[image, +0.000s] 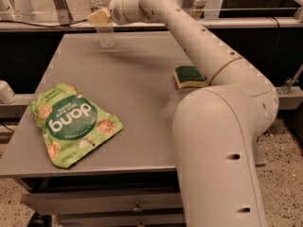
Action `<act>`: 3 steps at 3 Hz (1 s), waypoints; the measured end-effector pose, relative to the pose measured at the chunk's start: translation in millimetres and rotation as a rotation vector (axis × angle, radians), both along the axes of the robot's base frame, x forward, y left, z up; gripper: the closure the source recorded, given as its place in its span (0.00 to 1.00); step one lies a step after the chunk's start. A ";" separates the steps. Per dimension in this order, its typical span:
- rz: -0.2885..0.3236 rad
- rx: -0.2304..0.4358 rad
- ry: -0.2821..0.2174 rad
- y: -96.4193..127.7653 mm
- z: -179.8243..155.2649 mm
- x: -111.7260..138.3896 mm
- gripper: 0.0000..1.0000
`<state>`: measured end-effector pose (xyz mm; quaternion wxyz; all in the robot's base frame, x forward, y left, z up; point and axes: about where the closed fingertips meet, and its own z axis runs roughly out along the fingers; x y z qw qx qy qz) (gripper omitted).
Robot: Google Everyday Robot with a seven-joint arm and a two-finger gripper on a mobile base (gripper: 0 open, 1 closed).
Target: Move water bottle near sponge
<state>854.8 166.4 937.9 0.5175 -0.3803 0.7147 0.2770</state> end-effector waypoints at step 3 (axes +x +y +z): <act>-0.128 -0.069 -0.037 -86.7 20.7 -3.9 1.00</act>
Offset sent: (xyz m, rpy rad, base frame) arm -0.0010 -0.0764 0.0186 -0.0406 -0.0273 -0.1365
